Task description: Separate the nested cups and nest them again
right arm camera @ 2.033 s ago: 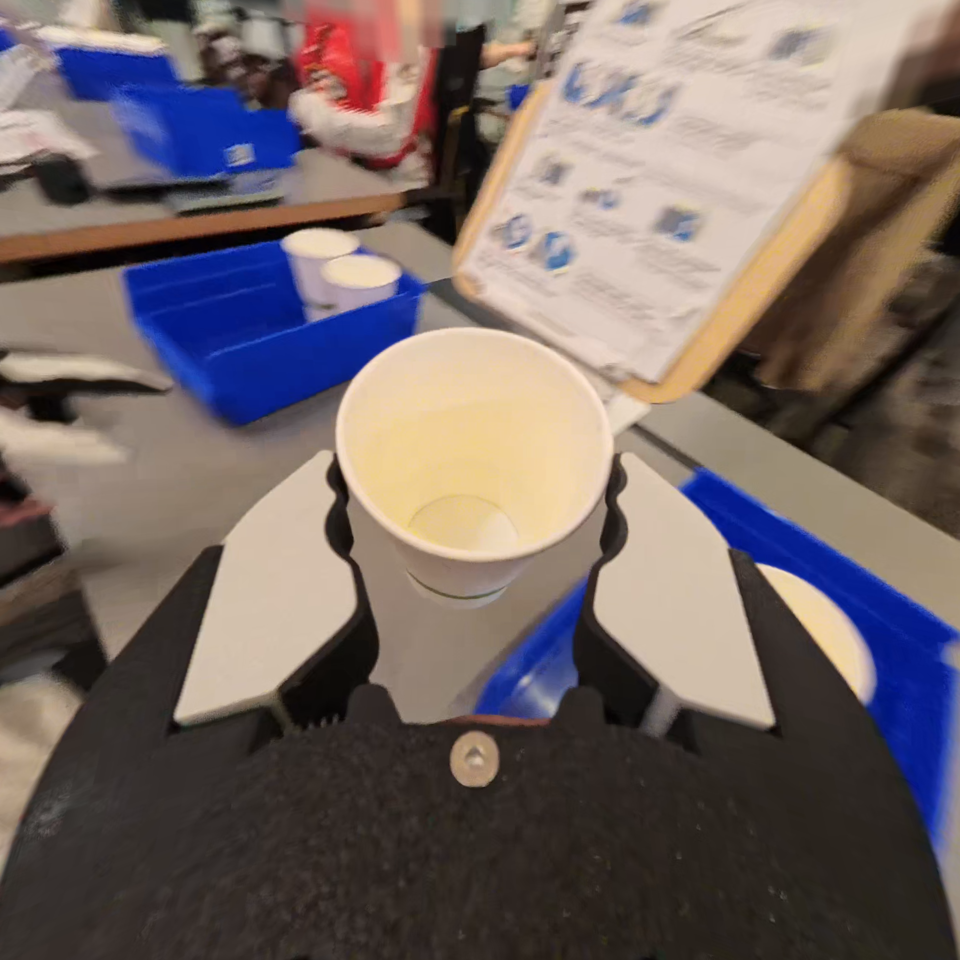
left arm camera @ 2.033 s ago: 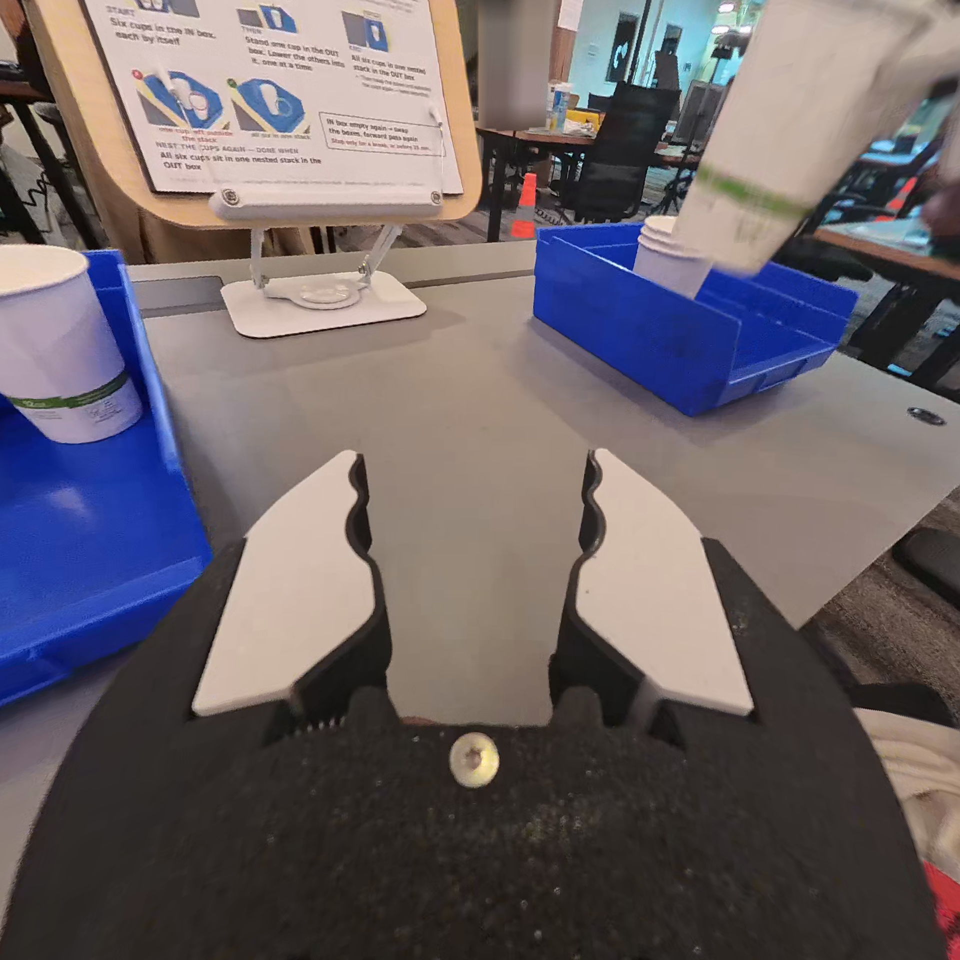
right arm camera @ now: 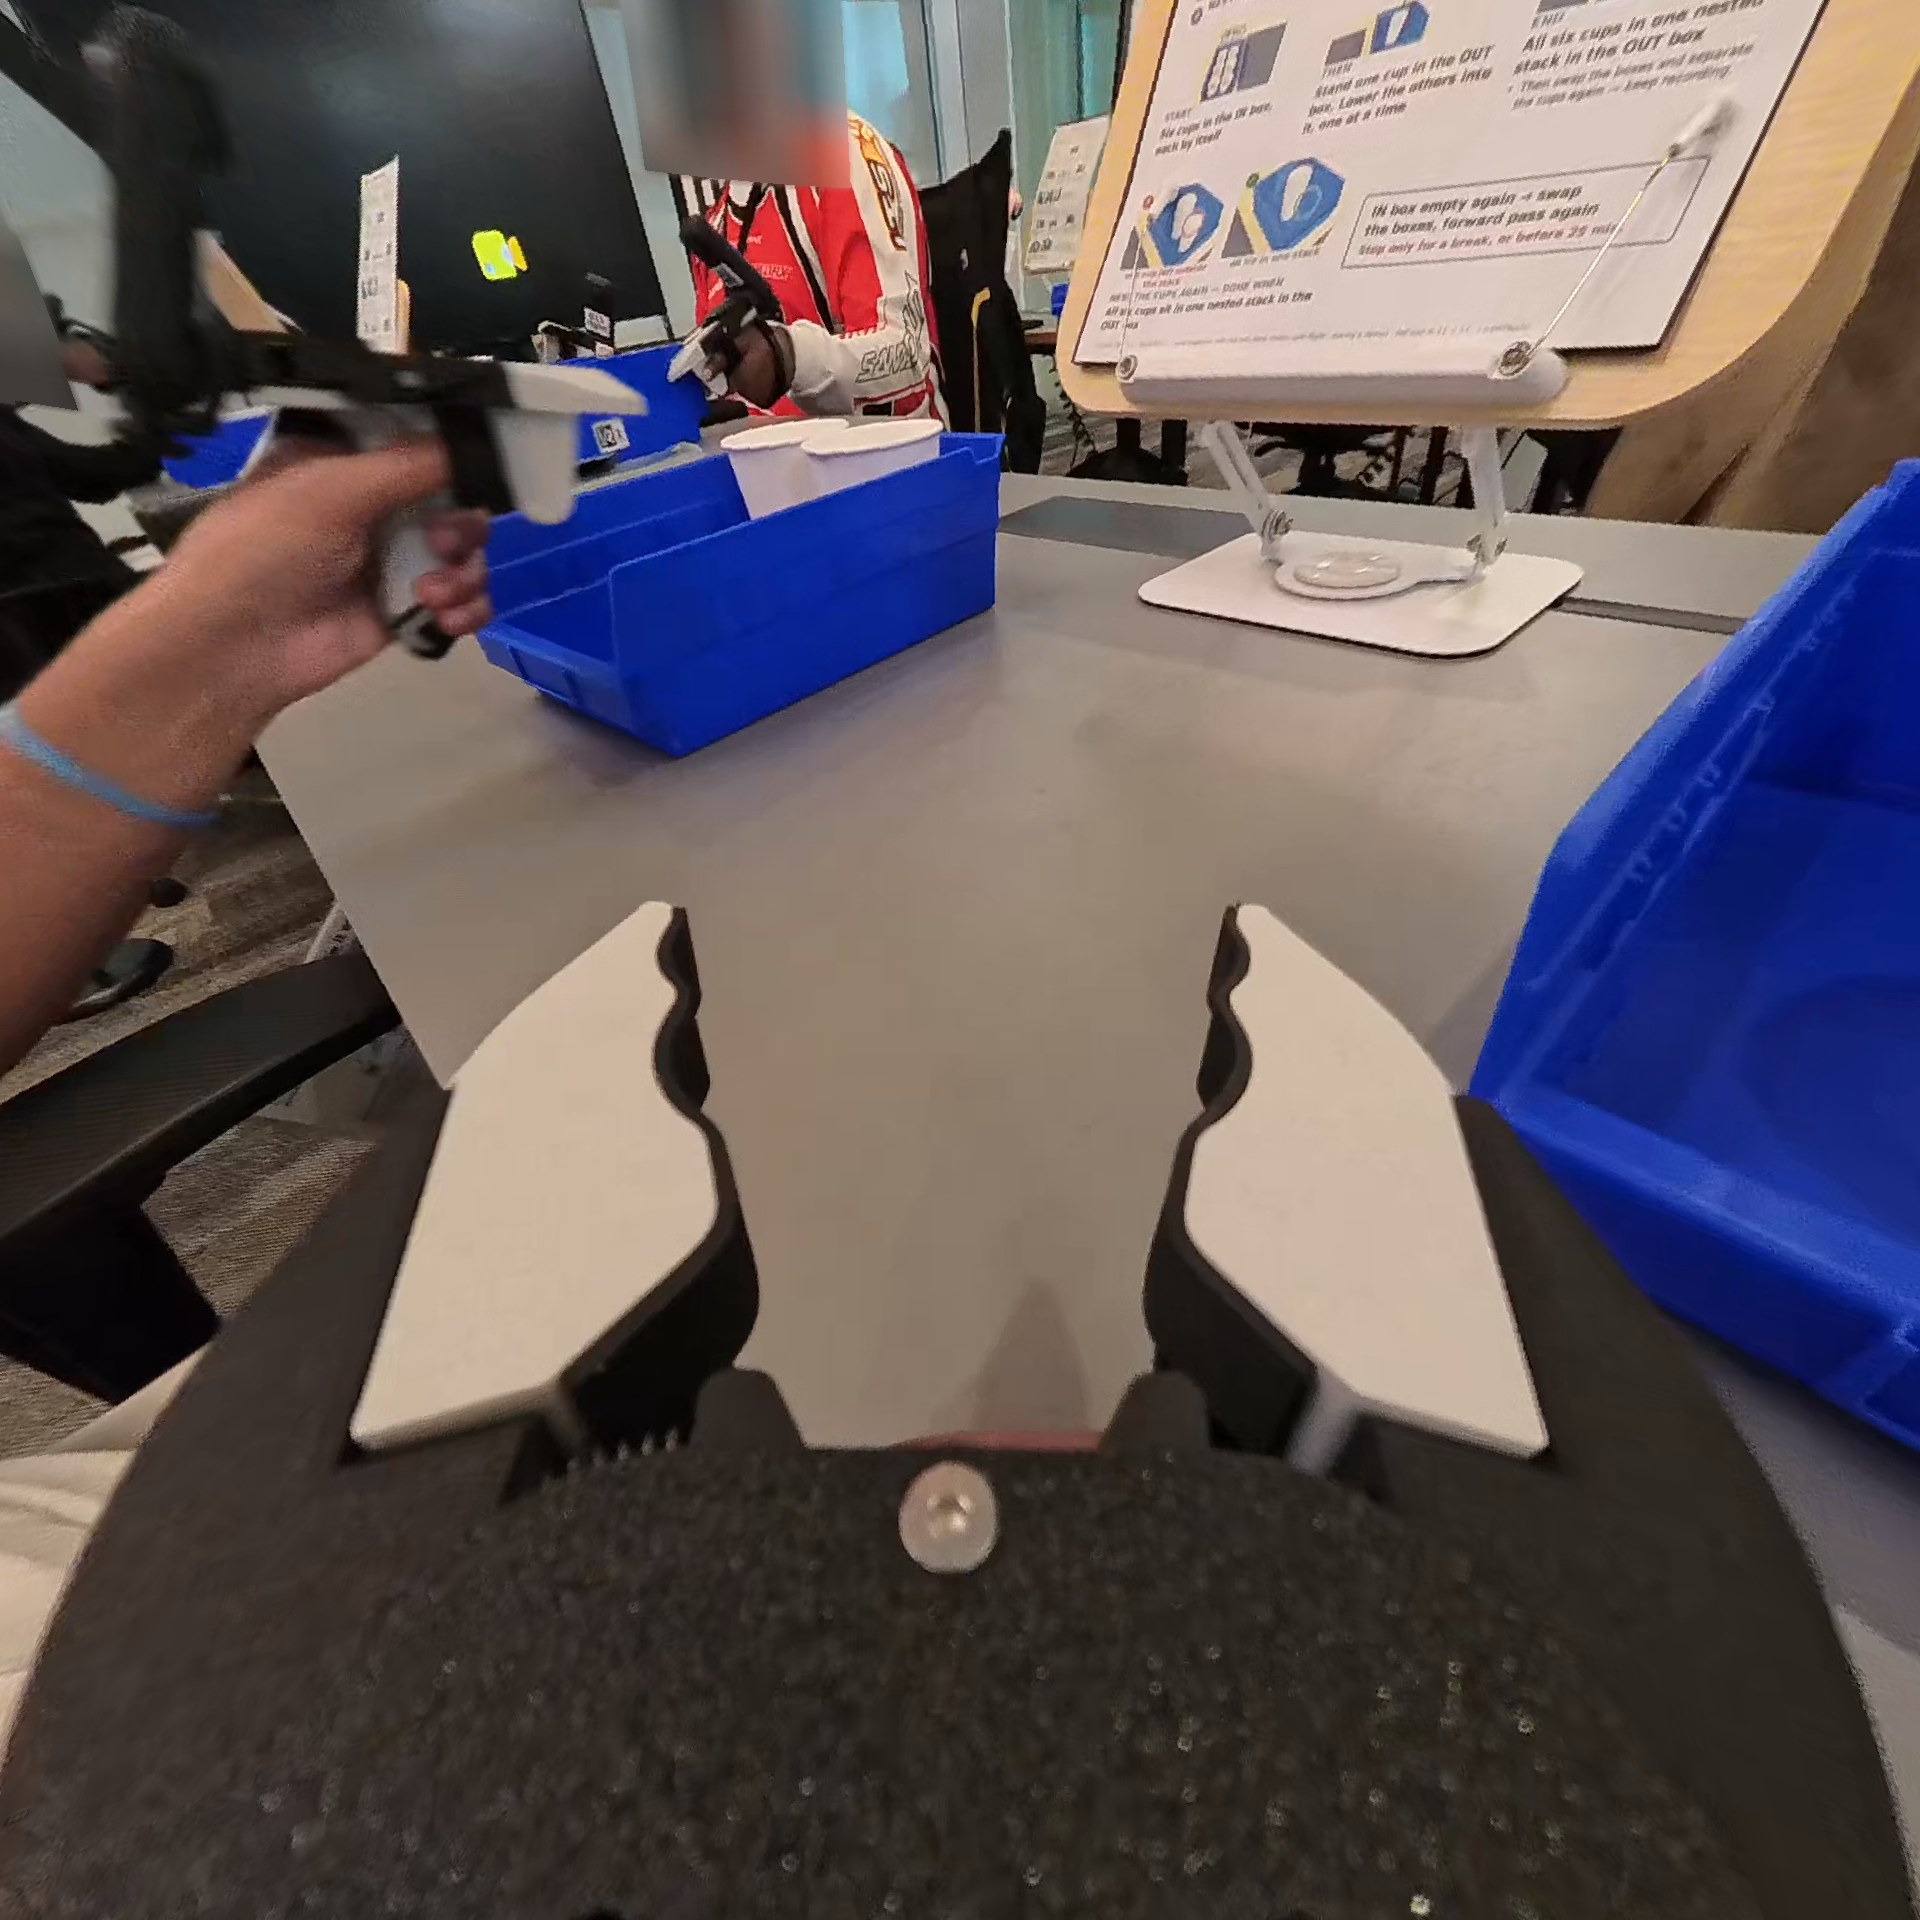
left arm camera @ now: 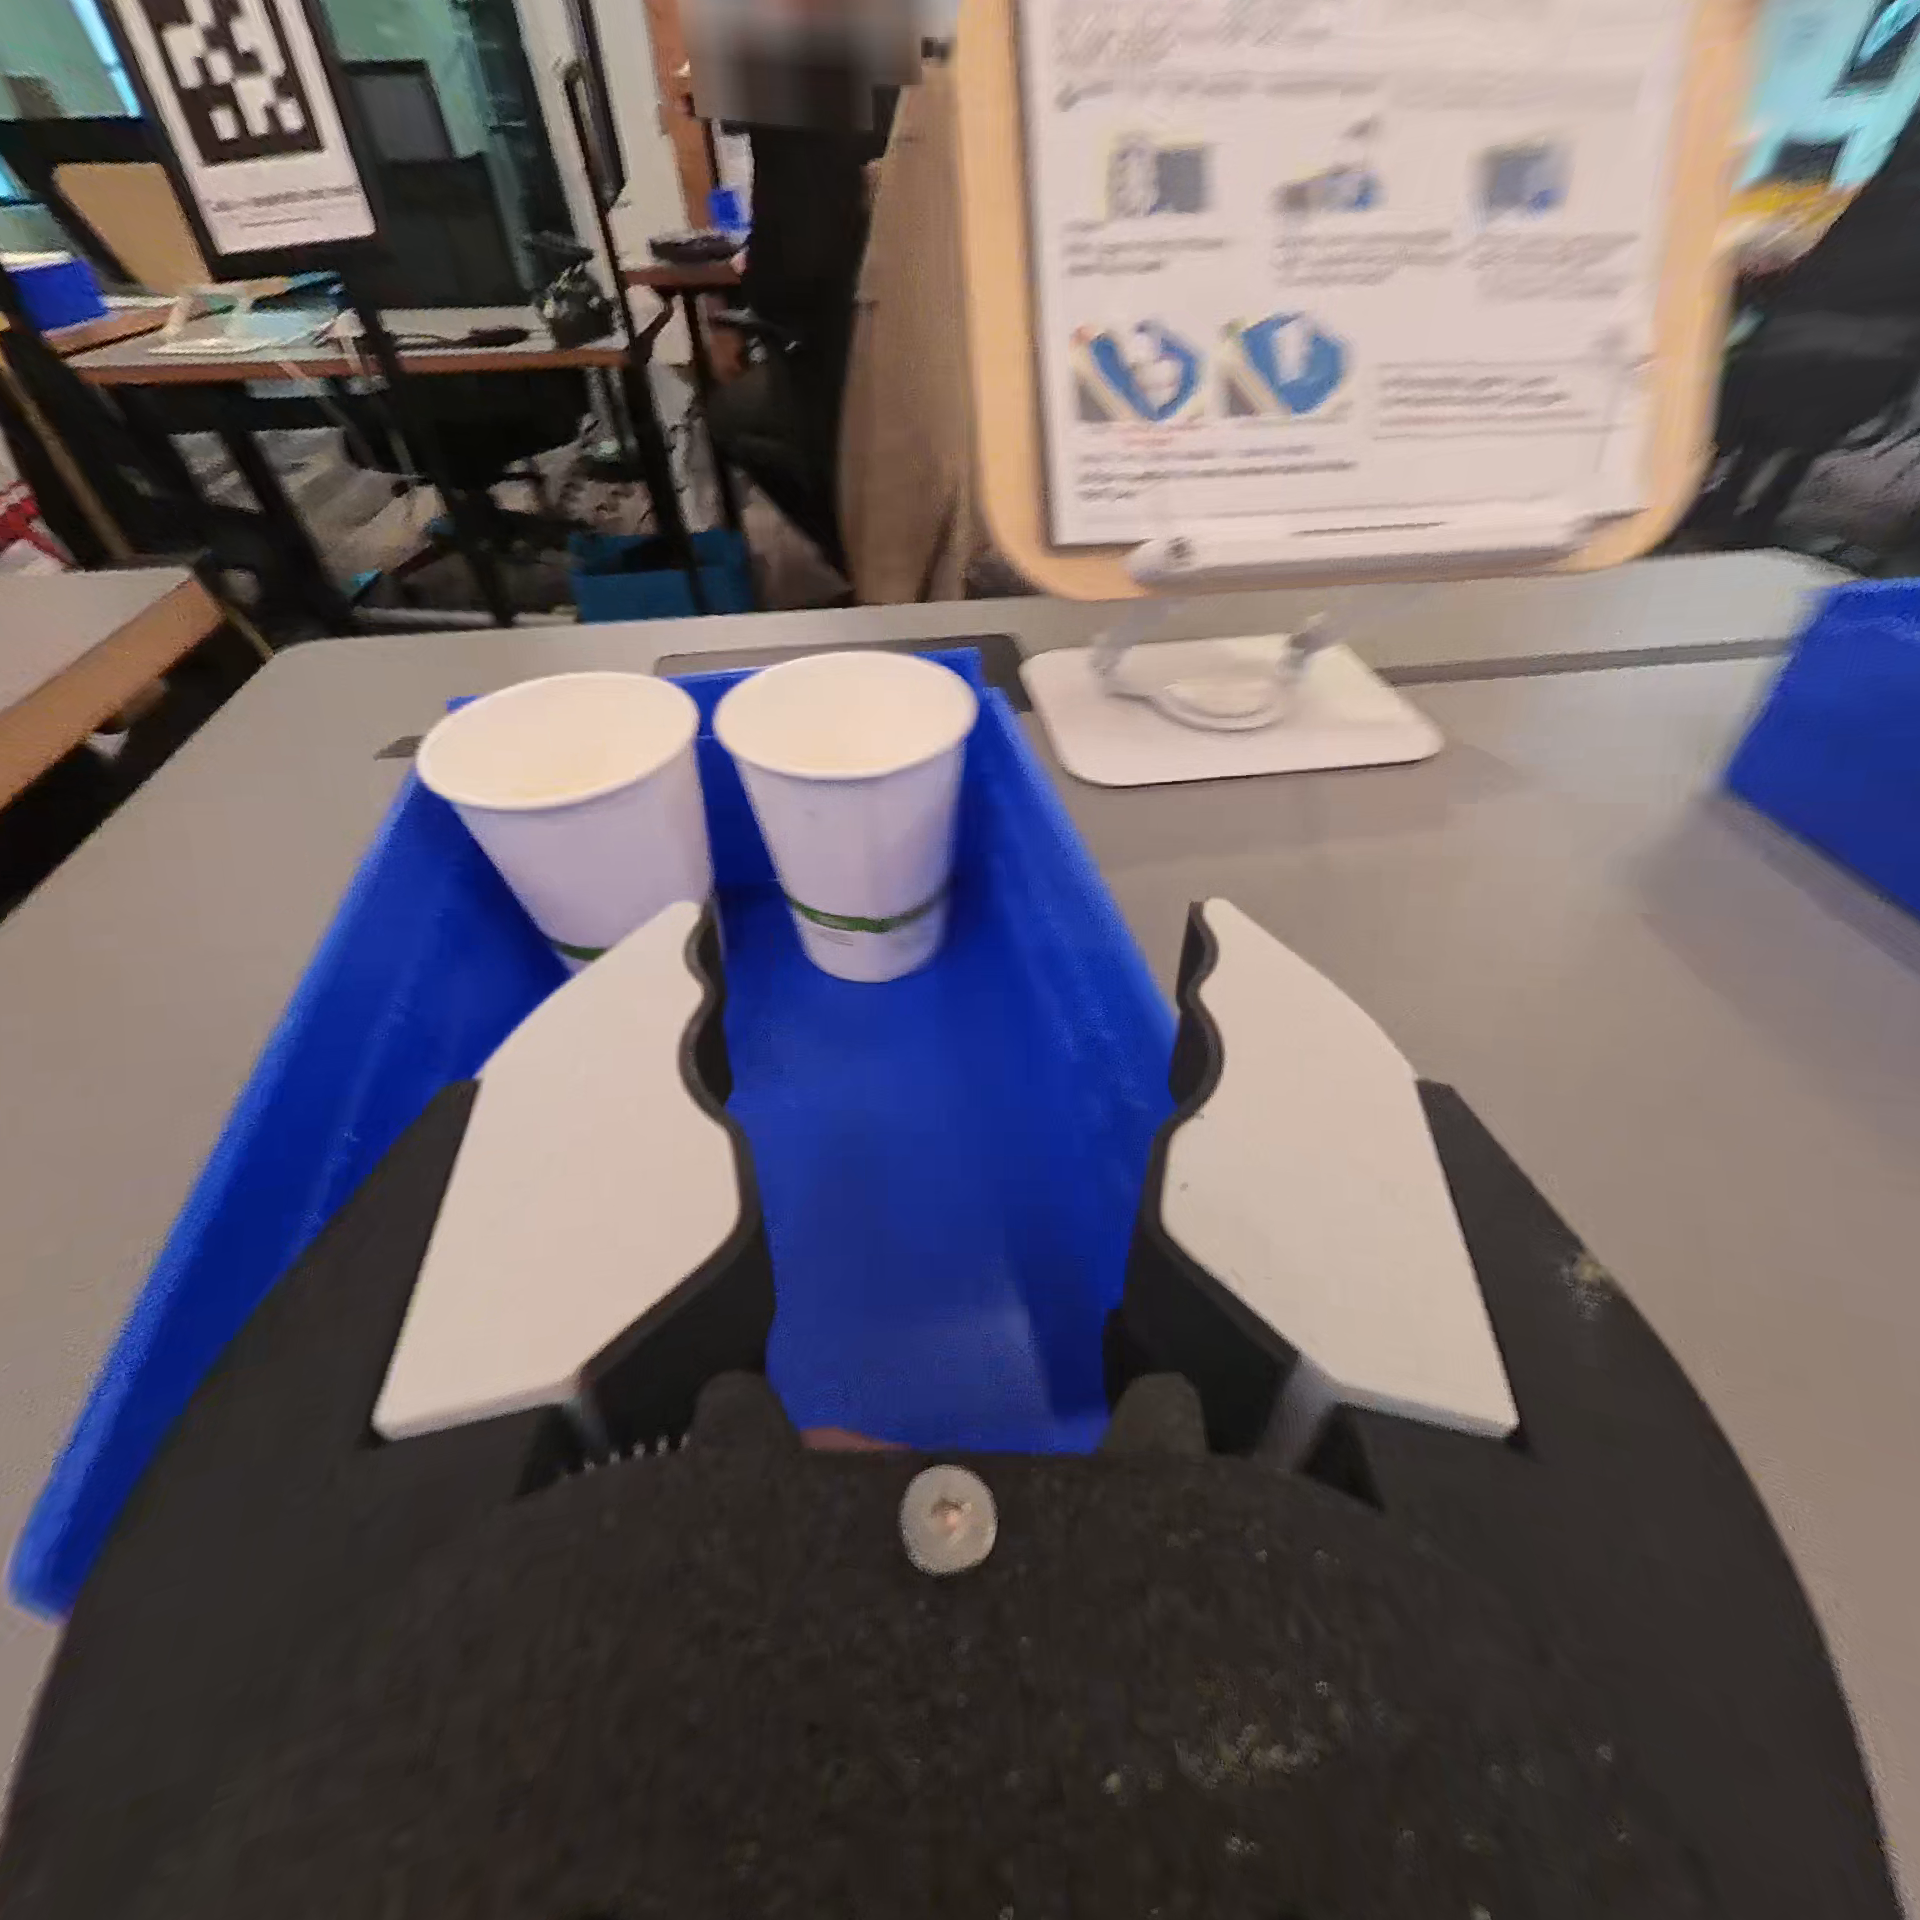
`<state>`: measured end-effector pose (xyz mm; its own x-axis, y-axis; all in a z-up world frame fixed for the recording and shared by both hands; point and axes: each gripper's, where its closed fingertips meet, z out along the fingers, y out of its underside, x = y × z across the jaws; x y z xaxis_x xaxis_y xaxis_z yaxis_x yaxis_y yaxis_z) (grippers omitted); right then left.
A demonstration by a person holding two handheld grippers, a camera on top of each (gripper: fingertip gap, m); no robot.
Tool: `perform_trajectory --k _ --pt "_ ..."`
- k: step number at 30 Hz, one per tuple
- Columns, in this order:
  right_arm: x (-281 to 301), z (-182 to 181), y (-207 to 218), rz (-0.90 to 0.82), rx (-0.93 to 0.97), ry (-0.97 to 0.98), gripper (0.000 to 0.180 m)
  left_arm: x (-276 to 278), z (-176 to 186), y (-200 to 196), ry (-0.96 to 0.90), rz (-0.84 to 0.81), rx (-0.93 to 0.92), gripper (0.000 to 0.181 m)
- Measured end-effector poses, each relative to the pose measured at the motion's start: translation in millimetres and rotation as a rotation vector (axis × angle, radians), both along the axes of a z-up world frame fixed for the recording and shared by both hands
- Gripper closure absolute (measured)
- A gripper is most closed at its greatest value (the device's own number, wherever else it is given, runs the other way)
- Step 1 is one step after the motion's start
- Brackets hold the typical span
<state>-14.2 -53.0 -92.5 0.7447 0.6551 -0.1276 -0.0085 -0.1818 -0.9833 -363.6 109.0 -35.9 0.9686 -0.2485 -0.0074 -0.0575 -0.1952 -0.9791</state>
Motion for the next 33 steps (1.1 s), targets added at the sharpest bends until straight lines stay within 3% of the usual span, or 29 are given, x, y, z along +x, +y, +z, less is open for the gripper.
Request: perform_trajectory --k 7,14,18,21,25,30,33 --pt "-3 -2 -3 0.03 -0.027 0.016 0.089 5 -57 111 -0.097 -0.049 -0.253 0.086" --pt "-11 -7 -5 0.055 -0.05 0.021 0.089 -4 -86 160 -0.06 0.07 -0.326 0.083" --pt "-17 -16 -6 0.073 -0.074 0.005 0.089 1 -89 170 -0.018 0.054 -0.304 0.094" --pt "-18 -13 -7 0.078 -0.065 0.008 0.089 4 -85 165 0.017 0.029 -0.311 0.096" --pt "-12 -5 -7 0.064 -0.043 0.01 0.089 2 -51 139 0.008 -0.024 -0.219 0.098" --pt "9 14 -3 0.023 0.001 0.03 0.089 -2 17 64 -0.034 -0.176 -0.053 0.096" --pt "21 25 -2 0.005 0.023 0.056 0.089 17 35 6 -0.109 -0.354 -0.037 0.098"
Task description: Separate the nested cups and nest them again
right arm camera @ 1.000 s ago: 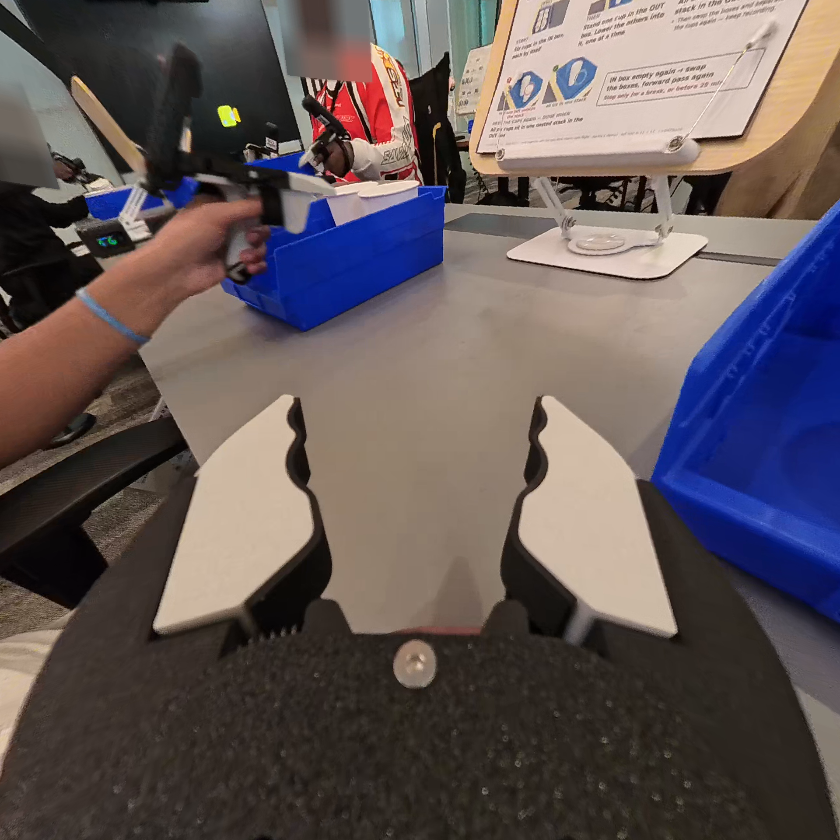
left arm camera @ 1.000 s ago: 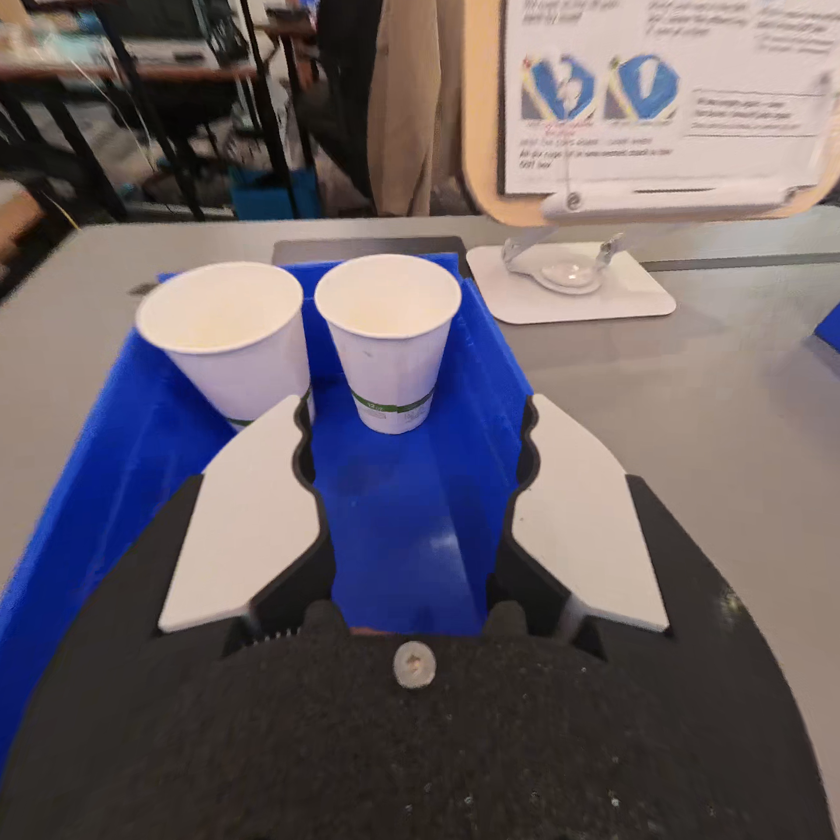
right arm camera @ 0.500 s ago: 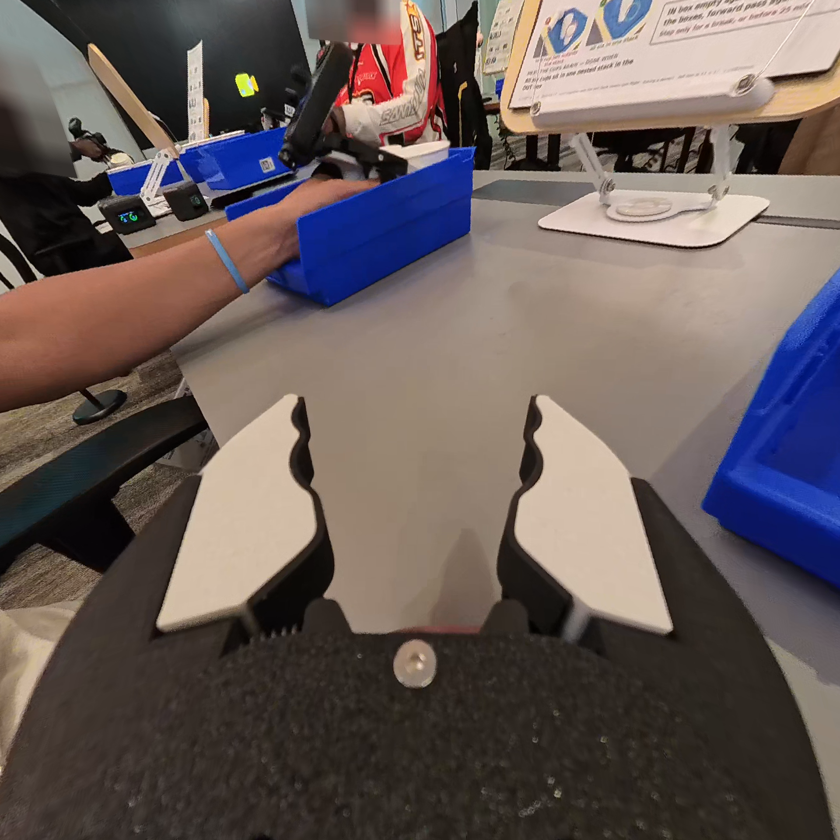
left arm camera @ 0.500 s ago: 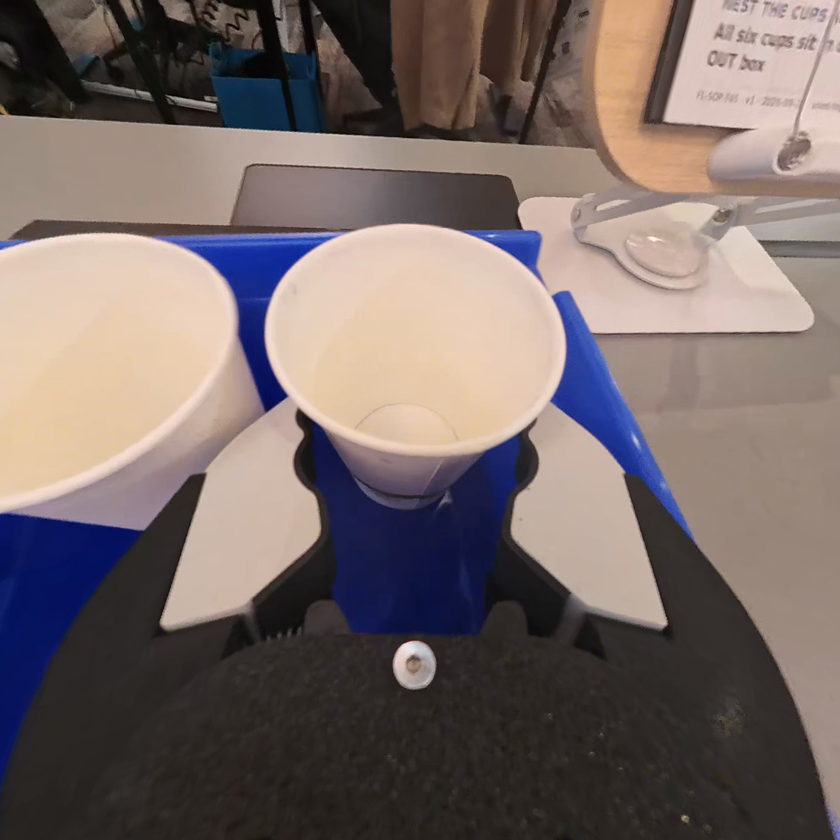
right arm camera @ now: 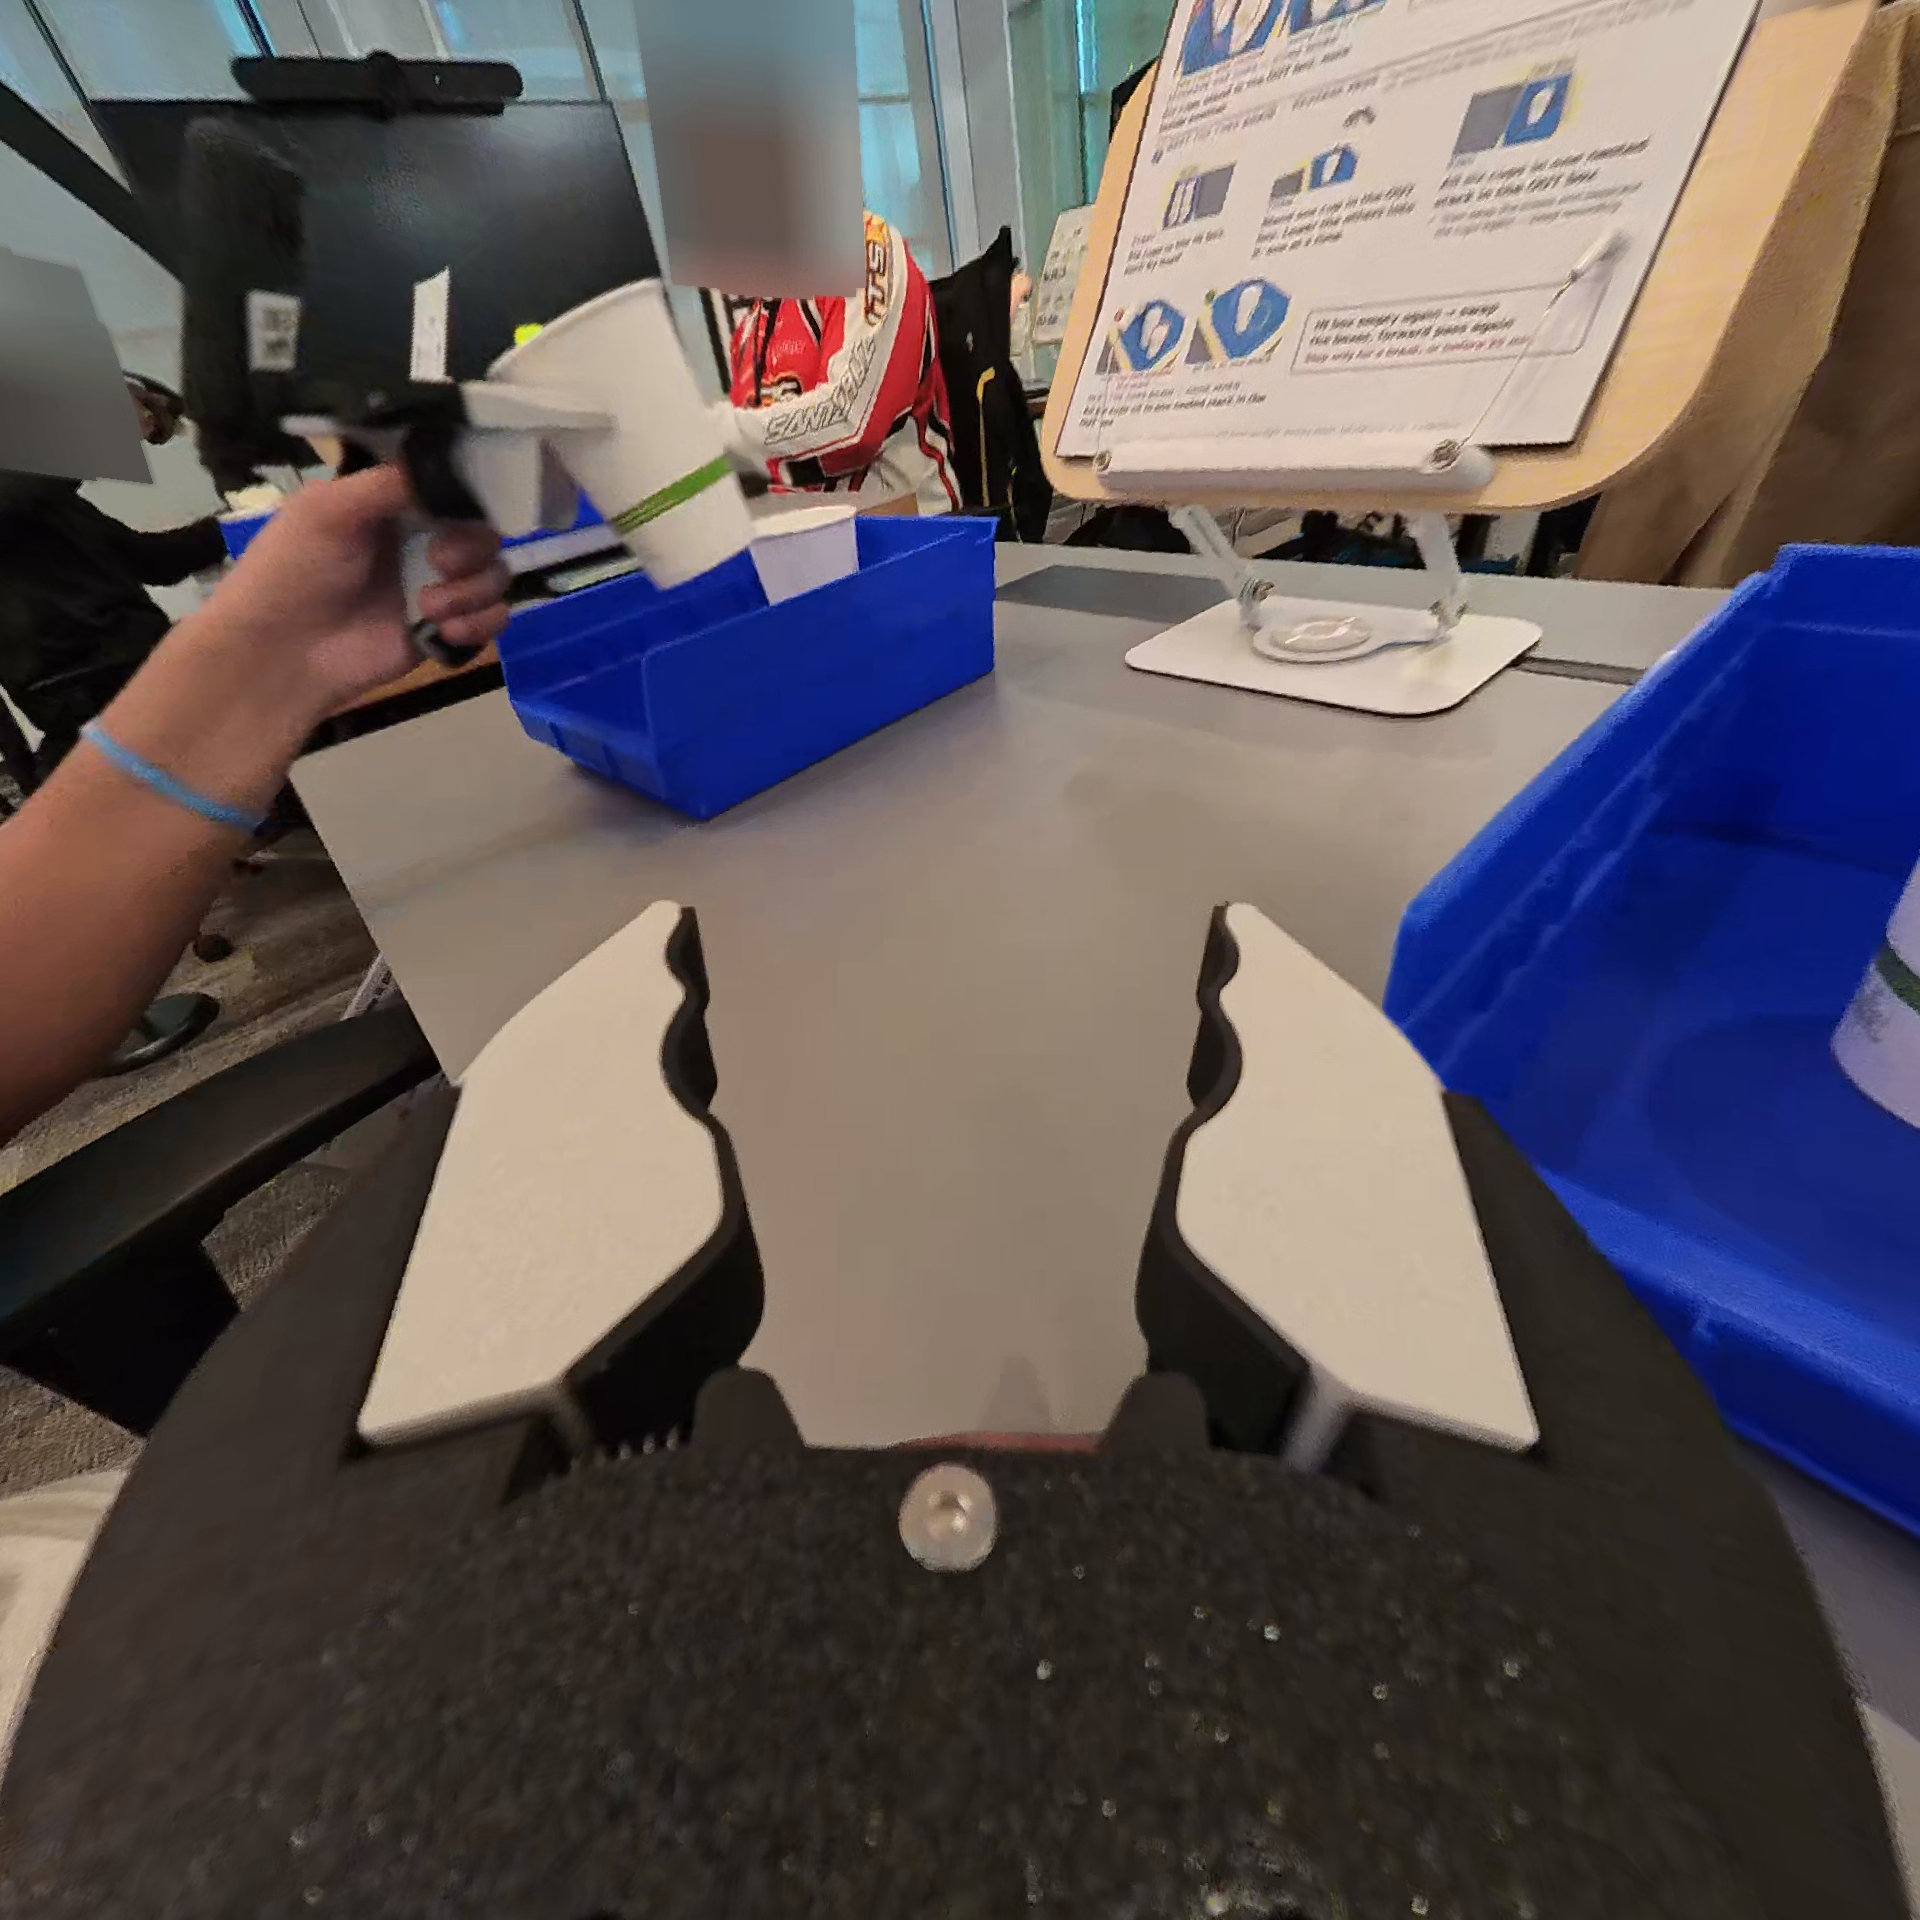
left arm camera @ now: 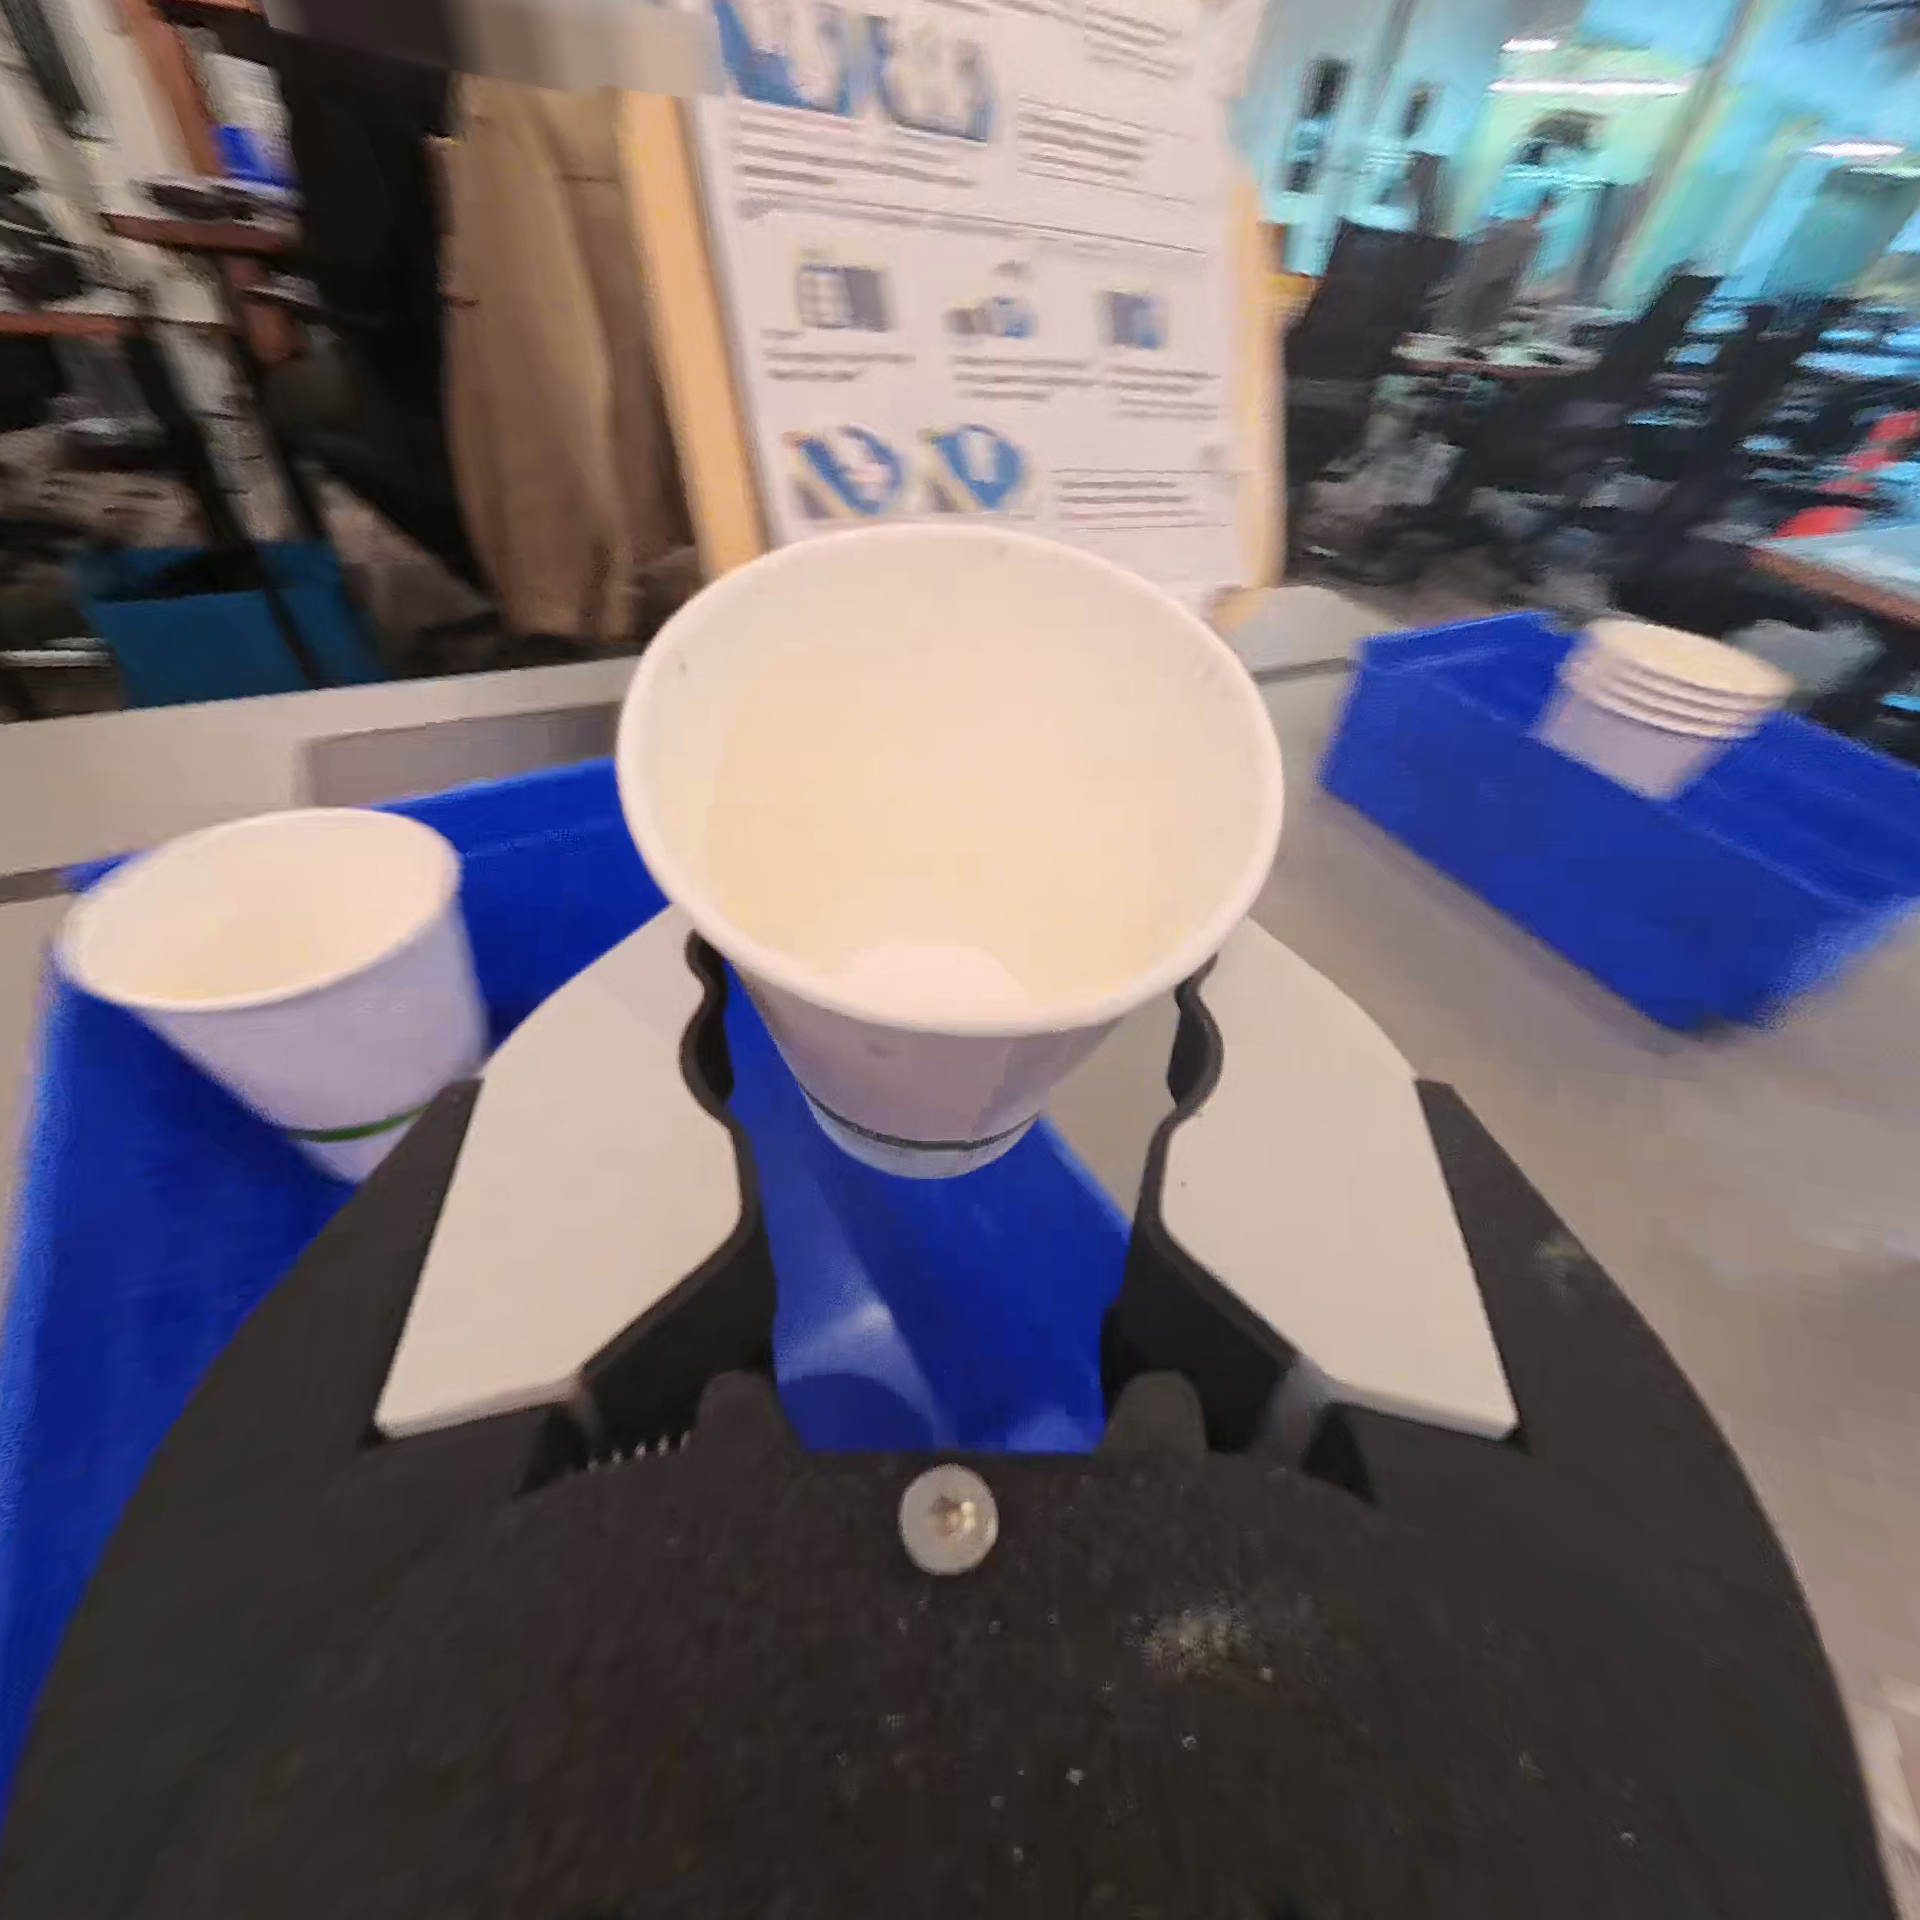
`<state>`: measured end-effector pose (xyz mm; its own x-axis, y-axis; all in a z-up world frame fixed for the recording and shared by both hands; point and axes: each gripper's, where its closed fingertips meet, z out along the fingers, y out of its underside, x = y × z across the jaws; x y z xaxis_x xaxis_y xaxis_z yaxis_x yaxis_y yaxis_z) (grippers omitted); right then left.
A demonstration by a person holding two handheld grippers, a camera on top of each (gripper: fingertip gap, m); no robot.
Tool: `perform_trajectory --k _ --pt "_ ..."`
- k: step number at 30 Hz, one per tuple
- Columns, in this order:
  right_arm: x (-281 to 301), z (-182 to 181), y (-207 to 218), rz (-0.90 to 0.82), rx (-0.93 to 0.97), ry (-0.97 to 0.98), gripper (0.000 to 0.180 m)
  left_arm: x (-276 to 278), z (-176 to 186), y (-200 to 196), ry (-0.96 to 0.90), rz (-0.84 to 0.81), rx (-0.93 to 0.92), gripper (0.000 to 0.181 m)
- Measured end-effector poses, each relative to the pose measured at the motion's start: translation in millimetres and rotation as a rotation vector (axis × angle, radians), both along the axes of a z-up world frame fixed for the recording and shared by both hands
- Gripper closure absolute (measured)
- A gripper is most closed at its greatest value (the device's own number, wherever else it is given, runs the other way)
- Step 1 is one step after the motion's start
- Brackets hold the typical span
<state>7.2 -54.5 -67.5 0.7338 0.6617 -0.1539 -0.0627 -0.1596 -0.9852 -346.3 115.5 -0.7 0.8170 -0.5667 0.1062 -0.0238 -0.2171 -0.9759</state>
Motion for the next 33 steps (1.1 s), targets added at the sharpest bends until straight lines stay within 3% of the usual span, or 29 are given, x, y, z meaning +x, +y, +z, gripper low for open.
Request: perform_trajectory --k 6,12,17,21,26,27,33 --pt "-8 -7 -5 0.061 0.0 -0.038 0.086 58 -17 -88 0.022 -0.337 -0.05 0.098" --pt "-61 5 -25 0.316 -0.049 -0.009 0.084 130 -32 -141 0.112 -0.705 -0.112 0.097" --pt "-96 33 -26 0.493 0.063 -0.269 0.082 184 -35 -179 0.23 -0.964 -0.102 0.097" --pt "-115 49 -26 0.603 0.078 -0.393 0.073 210 -42 -195 0.33 -1.039 -0.088 0.097" --pt "-126 35 -27 0.689 0.033 -0.542 0.072 227 -49 -205 0.402 -1.083 -0.084 0.097" --pt "-127 32 -29 0.707 0.028 -0.556 0.079 229 -50 -206 0.406 -1.087 -0.082 0.097" --pt "-121 35 -25 0.659 0.048 -0.498 0.081 230 -50 -203 0.341 -1.021 -0.085 0.102"
